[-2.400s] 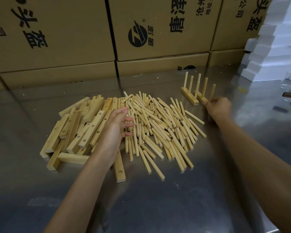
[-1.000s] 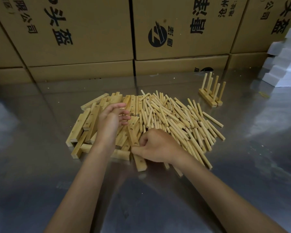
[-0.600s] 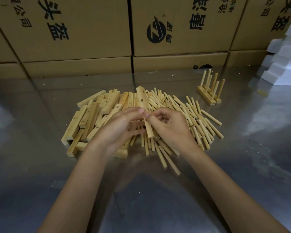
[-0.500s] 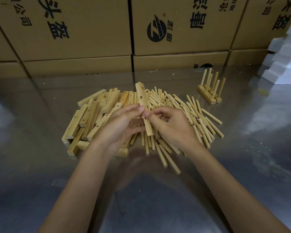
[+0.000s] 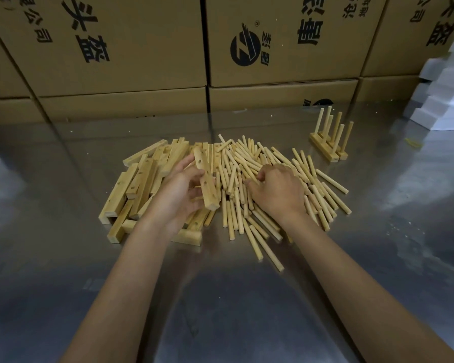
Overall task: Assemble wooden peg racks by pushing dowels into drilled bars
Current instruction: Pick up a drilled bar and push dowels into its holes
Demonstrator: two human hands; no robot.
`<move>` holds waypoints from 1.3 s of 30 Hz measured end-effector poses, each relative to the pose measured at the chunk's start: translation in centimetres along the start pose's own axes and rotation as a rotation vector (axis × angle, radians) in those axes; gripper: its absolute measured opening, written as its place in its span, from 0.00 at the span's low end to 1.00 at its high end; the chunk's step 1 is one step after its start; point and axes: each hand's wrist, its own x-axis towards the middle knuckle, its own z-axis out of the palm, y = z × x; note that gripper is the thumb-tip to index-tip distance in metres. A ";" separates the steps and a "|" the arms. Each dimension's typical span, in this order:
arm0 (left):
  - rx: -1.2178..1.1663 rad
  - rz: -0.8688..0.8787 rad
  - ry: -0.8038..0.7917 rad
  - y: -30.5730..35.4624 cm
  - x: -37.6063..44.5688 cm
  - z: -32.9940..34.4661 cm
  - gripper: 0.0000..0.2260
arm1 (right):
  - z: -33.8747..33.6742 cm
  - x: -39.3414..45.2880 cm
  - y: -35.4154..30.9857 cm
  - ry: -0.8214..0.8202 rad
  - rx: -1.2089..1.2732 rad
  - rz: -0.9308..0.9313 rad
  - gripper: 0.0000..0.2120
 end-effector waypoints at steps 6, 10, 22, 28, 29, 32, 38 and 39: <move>-0.063 -0.071 -0.039 0.0 -0.3 -0.5 0.20 | 0.7 1.8 -0.2 -0.143 0.271 0.187 0.11; -0.062 -0.049 -0.060 -0.4 0.1 -1.0 0.21 | -0.5 1.3 0.5 -0.089 0.456 0.167 0.08; 0.068 0.028 -0.335 -0.2 -0.6 -0.4 0.20 | -5.1 -2.8 -1.7 0.089 0.433 -0.317 0.09; 0.140 0.064 -0.351 -0.1 -0.8 0.0 0.22 | -5.2 -2.9 -1.6 0.224 0.324 -0.318 0.11; 0.150 0.068 -0.347 0.0 -0.8 0.0 0.22 | -5.2 -2.9 -1.6 0.226 0.312 -0.323 0.11; 0.163 0.077 -0.352 0.0 -0.9 0.1 0.21 | -5.2 -3.0 -1.6 0.240 0.326 -0.358 0.11; 0.187 0.088 -0.345 0.0 -1.2 0.6 0.22 | -5.2 -3.0 -1.5 0.280 0.244 -0.434 0.09; 0.189 0.087 -0.343 -0.1 -1.3 0.7 0.22 | -5.0 -3.0 -1.5 0.276 0.262 -0.422 0.09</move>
